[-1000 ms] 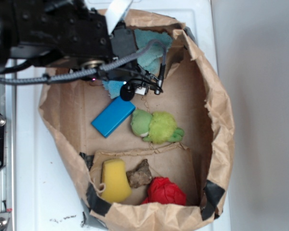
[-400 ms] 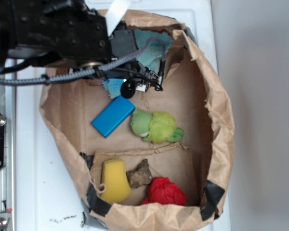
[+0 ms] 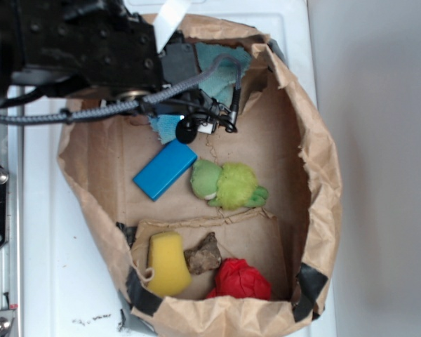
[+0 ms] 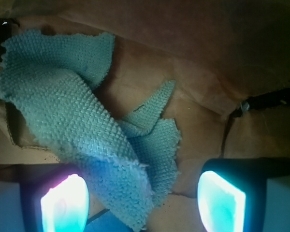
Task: Grab the blue cloth.
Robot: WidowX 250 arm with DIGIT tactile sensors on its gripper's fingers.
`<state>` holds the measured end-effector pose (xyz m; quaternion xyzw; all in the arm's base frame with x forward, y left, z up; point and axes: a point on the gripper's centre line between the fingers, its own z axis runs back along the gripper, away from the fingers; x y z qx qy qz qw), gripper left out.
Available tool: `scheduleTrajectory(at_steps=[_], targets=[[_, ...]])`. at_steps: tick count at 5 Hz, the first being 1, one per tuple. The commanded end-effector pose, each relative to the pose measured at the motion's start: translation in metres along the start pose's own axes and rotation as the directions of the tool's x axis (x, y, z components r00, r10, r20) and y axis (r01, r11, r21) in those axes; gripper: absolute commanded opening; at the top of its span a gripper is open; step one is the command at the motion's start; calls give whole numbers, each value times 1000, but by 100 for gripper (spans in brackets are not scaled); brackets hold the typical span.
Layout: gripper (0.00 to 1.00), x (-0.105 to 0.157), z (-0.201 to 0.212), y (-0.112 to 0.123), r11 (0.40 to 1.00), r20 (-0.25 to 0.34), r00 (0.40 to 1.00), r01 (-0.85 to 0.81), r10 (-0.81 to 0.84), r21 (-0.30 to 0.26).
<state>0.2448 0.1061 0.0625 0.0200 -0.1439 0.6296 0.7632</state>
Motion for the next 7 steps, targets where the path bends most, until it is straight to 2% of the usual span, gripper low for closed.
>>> scheduleTrajectory(at_steps=[1, 3, 4, 7], targets=[[100, 5, 10, 11, 999, 20, 1000, -23, 24, -38], [100, -5, 1, 5, 999, 50, 998, -27, 29, -44], [100, -4, 1, 0, 998, 46, 998, -31, 34, -46], [100, -20, -5, -26, 998, 86, 995, -53, 56, -41]])
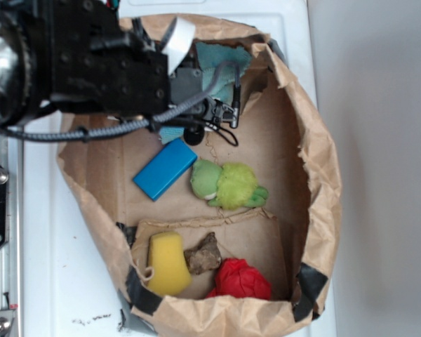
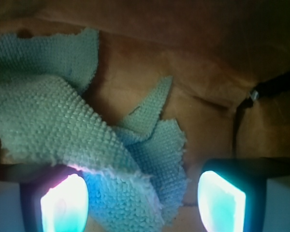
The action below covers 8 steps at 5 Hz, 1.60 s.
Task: Grab the blue cloth.
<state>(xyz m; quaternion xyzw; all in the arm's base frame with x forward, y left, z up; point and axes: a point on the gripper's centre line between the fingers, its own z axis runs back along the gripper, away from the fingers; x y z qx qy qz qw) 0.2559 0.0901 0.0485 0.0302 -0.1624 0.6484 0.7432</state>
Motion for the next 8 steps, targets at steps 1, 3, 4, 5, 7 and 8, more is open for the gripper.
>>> scheduleTrajectory(at_steps=[1, 3, 4, 5, 7, 8], targets=[[100, -7, 5, -18, 999, 52, 999, -4, 6, -35], [100, -7, -3, -28, 999, 57, 998, -17, 18, -30], [100, -9, -7, -33, 999, 64, 998, -19, 20, -29], [100, -12, -12, -35, 999, 78, 997, -15, 17, -29], [0, -10, -13, -35, 999, 57, 998, -31, 32, -17], [0, -9, -10, -34, 999, 60, 998, -12, 13, -30]])
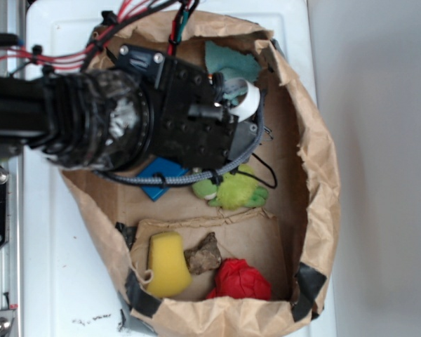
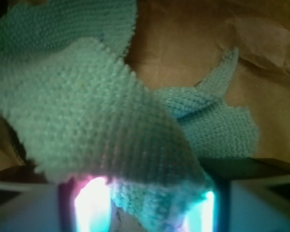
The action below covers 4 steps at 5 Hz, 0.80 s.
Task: Grab the blue cloth.
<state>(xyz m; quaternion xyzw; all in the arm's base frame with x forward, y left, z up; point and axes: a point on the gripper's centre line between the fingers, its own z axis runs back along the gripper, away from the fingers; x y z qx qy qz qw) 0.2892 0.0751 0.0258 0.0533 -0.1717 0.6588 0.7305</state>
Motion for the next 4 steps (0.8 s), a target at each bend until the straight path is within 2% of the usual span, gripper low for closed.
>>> scheduleTrajectory(at_steps=[1, 3, 4], targets=[[0, 11, 18, -2, 995, 26, 999, 49, -47, -86], [0, 22, 31, -1, 984, 46, 994, 108, -102, -145], [0, 27, 45, 2, 957, 48, 978, 206, -201, -205]])
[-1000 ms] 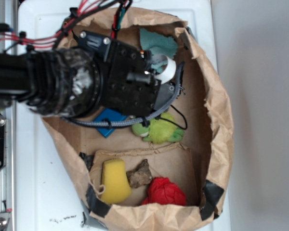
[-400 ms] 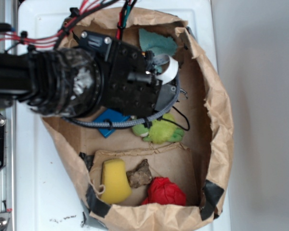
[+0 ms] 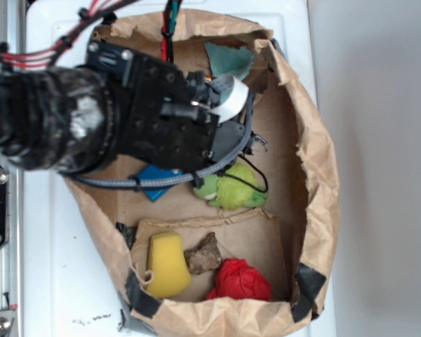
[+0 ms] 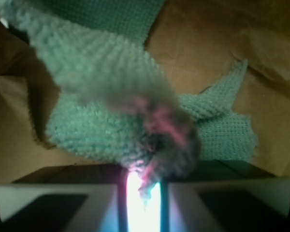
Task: Grab the blue cloth.
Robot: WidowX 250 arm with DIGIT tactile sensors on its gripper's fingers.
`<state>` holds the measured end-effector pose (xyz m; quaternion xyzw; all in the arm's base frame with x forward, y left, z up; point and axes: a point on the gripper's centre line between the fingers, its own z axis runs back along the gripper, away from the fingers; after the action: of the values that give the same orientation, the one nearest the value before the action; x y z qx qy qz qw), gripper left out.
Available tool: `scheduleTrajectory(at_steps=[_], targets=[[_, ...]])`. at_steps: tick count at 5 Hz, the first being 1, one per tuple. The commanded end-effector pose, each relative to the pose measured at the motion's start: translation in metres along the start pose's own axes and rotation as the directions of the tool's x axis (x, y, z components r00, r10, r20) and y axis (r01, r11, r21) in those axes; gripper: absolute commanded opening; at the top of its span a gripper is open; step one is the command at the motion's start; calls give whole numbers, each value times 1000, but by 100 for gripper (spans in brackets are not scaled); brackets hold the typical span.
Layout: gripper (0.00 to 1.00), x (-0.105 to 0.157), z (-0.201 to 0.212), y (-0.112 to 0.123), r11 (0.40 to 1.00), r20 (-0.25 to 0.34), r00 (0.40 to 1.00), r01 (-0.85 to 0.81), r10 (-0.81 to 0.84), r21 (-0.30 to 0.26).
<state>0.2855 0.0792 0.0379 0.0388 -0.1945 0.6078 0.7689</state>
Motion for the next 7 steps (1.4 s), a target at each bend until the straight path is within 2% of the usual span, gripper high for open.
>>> scheduleTrajectory(at_steps=[1, 2, 4, 5, 6, 7], targets=[[0, 19, 52, 4, 965, 0, 977, 210, -213, -160], [0, 16, 71, 3, 940, -32, 948, 308, -315, -146], [0, 18, 109, -2, 832, -74, 831, 540, -551, -128], [0, 22, 126, -13, 796, -91, 792, 593, -604, -126], [0, 25, 142, -18, 749, -102, 744, 644, -660, -153], [0, 32, 163, -15, 697, -113, 693, 679, -712, -229]])
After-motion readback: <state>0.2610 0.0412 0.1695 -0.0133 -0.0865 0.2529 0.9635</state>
